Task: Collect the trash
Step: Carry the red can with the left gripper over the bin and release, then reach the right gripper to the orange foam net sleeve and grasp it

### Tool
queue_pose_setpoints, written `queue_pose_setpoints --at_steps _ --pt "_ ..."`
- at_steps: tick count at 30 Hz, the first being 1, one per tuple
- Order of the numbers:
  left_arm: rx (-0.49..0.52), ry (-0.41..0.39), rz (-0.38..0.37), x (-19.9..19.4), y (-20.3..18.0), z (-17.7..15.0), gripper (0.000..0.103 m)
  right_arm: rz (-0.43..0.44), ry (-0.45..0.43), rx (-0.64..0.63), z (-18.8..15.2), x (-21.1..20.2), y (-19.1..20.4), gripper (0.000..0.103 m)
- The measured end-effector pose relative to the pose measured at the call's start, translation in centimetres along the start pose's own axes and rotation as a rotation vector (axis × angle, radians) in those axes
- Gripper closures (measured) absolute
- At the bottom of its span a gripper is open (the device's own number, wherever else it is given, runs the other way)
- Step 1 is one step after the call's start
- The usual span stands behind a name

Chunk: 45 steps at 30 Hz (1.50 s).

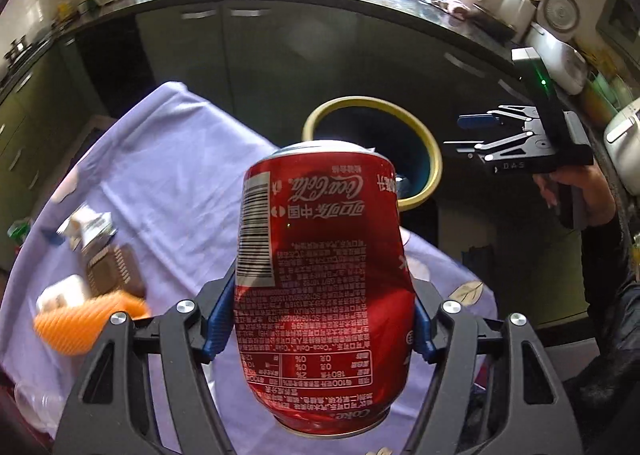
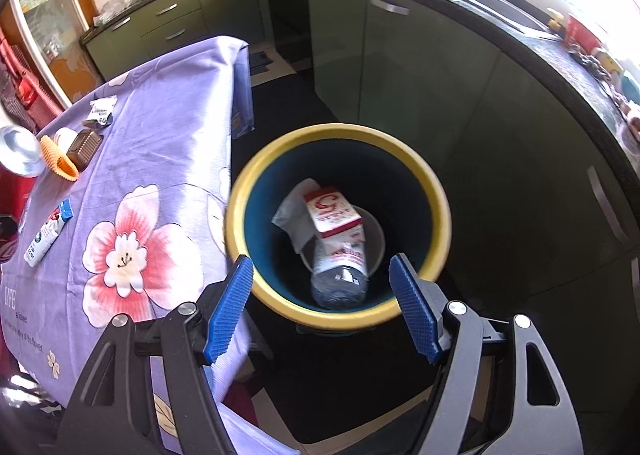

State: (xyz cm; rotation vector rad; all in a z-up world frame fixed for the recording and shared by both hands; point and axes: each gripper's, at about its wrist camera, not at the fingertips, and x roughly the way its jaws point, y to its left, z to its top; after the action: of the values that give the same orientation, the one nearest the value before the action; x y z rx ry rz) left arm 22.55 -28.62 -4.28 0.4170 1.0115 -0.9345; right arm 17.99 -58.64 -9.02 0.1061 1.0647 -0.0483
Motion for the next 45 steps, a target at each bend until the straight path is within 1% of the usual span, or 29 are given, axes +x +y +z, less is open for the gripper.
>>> queue_pose_setpoints --at_steps 2,5,8,12,13,14,15,17,19,20,21,23,25,29,33,36,38,41,43,44,45 --pt "0.031 0.009 -0.042 2.6 -1.8 2.7 0.037 -0.007 -0.008 0.019 -0.8 -0.7 -1.4 0.032" --pt "0.069 0.032 -0.075 6.7 -3.8 6.2 0.037 -0.013 -0.011 0.048 -1.9 -1.2 -3.5 0.032" --pt "0.089 0.058 -0.086 10.8 -5.1 9.2 0.037 -0.019 -0.007 0.072 -2.7 -1.3 -5.0 0.032" --pt "0.087 0.087 -0.077 15.4 -6.2 11.7 0.037 -0.026 -0.001 0.105 -3.4 -1.1 -6.7 0.032" --pt "0.079 0.087 -0.073 16.3 -6.3 12.2 0.034 -0.025 0.000 0.110 -3.4 -1.0 -7.0 0.032" --pt "0.070 0.086 -0.069 17.1 -6.3 12.5 0.027 -0.026 0.004 0.114 -3.4 -0.9 -7.2 0.032" --pt "0.063 0.080 -0.061 17.6 -6.3 12.7 0.024 -0.030 0.007 0.117 -3.4 -0.8 -7.4 0.032" --pt "0.042 0.065 -0.058 17.9 -6.2 12.9 0.023 -0.030 0.011 0.119 -3.4 -0.7 -7.5 0.032" --pt "0.011 0.039 -0.083 16.8 -5.7 12.6 0.023 -0.026 0.009 0.114 -3.4 -0.8 -7.4 0.032" --pt "0.004 0.011 -0.094 16.2 -5.4 12.6 0.023 -0.022 0.007 0.110 -3.3 -0.8 -7.2 0.032" --pt "0.004 -0.024 -0.099 14.9 -5.3 12.1 0.023 -0.019 0.006 0.106 -3.3 -0.8 -7.1 0.032" --pt "-0.005 -0.106 -0.102 11.6 -4.9 10.5 0.017 -0.015 0.006 0.095 -3.1 -0.7 -6.5 0.032" --pt "-0.020 -0.186 -0.103 8.3 -4.4 8.2 0.014 -0.007 0.005 0.082 -2.8 -0.6 -5.6 0.032" --pt "-0.058 -0.327 -0.079 2.2 -2.9 2.7 0.012 0.018 0.003 0.035 -2.0 -0.3 -3.1 0.032" --pt "-0.126 -0.426 -0.039 -3.0 -0.4 -3.2 0.010 0.056 -0.008 -0.042 -0.5 -0.3 0.7 0.032" --pt "-0.156 -0.506 0.039 -7.1 1.4 -8.0 0.010 0.120 -0.030 -0.115 1.2 0.0 4.8 0.032" --pt "-0.183 -0.552 0.104 -9.2 3.1 -11.1 0.007 0.176 -0.042 -0.181 2.3 0.2 8.0 0.032" --pt "-0.211 -0.584 0.166 -11.6 5.5 -15.2 0.007 0.260 -0.057 -0.284 4.5 0.9 13.4 0.032" --pt "-0.221 -0.596 0.196 -12.7 7.6 -17.2 0.007 0.316 -0.067 -0.342 6.0 1.3 17.2 0.033" --pt "-0.230 -0.598 0.214 -13.0 8.5 -18.2 0.007 0.345 -0.076 -0.369 6.6 1.4 18.9 0.034" --pt "-0.240 -0.598 0.231 -13.1 9.3 -19.1 0.007 0.377 -0.084 -0.399 7.3 1.6 20.8 0.038"
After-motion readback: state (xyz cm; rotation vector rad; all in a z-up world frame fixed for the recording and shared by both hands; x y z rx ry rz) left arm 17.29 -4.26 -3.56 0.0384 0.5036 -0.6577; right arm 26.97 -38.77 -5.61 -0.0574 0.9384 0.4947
